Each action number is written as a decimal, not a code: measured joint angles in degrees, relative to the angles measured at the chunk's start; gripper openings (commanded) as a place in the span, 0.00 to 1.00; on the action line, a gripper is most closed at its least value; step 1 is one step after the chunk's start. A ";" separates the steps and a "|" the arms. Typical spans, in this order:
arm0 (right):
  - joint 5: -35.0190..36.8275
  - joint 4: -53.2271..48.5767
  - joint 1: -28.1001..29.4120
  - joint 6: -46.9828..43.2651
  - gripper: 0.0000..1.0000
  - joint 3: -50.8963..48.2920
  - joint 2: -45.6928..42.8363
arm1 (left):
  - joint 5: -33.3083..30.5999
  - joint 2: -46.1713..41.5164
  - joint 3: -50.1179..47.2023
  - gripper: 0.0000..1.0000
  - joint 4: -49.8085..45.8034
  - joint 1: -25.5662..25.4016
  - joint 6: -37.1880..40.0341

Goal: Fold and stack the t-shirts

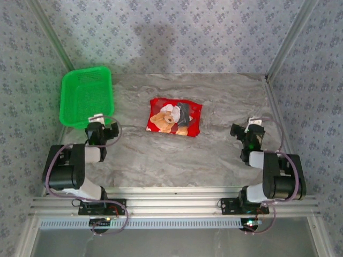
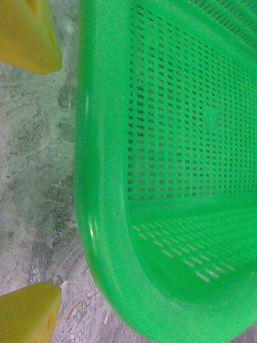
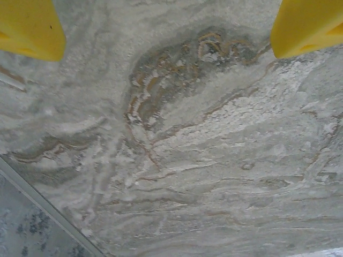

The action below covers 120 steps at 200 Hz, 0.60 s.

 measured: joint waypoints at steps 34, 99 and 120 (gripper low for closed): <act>1.88 4.96 3.34 -2.16 1.00 0.57 5.60 | 0.59 0.00 0.00 1.00 2.12 -0.02 0.85; 4.24 6.32 4.83 -4.20 1.00 1.07 5.68 | 1.25 0.00 0.00 1.00 3.02 -0.04 1.11; 3.56 6.32 4.37 -4.59 1.00 1.38 5.68 | 1.25 0.00 0.00 1.00 3.08 -0.13 1.11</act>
